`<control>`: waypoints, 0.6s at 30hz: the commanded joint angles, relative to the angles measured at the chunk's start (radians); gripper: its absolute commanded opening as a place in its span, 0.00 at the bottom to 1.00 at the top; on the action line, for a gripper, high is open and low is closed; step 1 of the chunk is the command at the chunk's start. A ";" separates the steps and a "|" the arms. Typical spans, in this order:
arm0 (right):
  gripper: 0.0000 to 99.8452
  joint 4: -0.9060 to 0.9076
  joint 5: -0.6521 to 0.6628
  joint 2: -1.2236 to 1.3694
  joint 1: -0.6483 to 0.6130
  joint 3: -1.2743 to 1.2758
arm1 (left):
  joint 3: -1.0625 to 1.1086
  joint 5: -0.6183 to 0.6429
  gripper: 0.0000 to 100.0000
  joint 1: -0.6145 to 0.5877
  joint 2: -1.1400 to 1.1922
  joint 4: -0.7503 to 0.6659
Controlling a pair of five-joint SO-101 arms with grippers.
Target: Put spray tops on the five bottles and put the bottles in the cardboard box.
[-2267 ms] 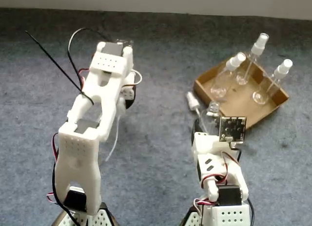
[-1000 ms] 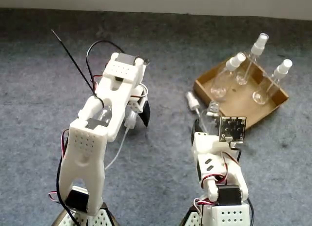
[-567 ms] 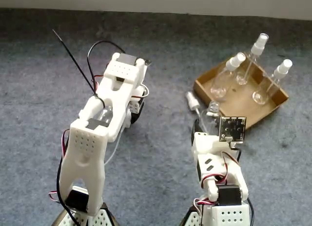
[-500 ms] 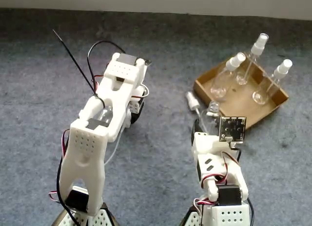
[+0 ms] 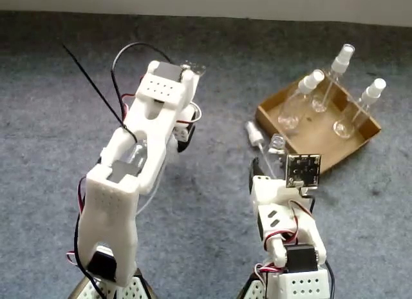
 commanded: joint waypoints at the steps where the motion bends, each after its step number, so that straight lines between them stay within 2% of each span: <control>1: 0.10 -0.028 0.002 -0.010 -0.022 -0.012 | 0.067 -0.003 0.00 0.053 -0.232 0.017; 6: 0.10 -0.028 0.002 -0.010 -0.082 -0.016 | 0.239 -0.006 0.00 0.104 -0.460 0.015; 14: 0.10 -0.036 0.002 -0.010 -0.278 -0.018 | 0.407 -0.009 0.00 0.099 -0.789 0.015; 18: 0.10 -0.159 0.002 -0.010 -0.360 -0.008 | 0.475 -0.009 0.00 0.099 -0.918 0.015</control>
